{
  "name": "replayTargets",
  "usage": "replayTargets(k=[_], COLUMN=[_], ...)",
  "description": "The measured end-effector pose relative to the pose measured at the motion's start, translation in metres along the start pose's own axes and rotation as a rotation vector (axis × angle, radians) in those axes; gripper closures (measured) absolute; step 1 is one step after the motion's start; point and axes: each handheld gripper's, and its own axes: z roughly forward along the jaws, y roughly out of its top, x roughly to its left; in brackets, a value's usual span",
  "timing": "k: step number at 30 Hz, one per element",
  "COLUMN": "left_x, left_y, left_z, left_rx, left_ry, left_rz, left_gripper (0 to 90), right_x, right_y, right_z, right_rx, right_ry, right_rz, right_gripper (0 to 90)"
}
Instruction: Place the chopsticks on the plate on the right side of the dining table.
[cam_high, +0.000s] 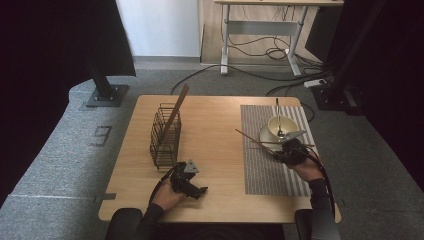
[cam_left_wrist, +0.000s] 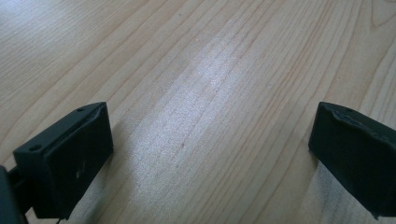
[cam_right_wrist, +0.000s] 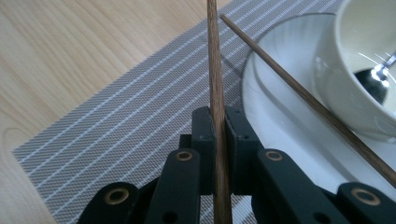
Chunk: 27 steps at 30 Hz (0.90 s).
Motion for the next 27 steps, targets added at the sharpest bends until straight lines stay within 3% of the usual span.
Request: replayTargets(k=[13,27], left_x=[-0.001,-0.001], left_y=[0.0,0.0], left_z=[0.0,0.0], left_rx=[0.002,0.001], left_ry=[-0.016,-0.019], left_rz=[0.013,0.015], left_gripper=[0.0,0.0], right_x=[-0.023,-0.038], right_y=[-0.019,-0.032], right_z=[0.003,0.002], right_rx=[0.031,0.044], right_ry=[-0.052,-0.084], right_rz=[0.078,0.112], right_gripper=[83.1,83.1])
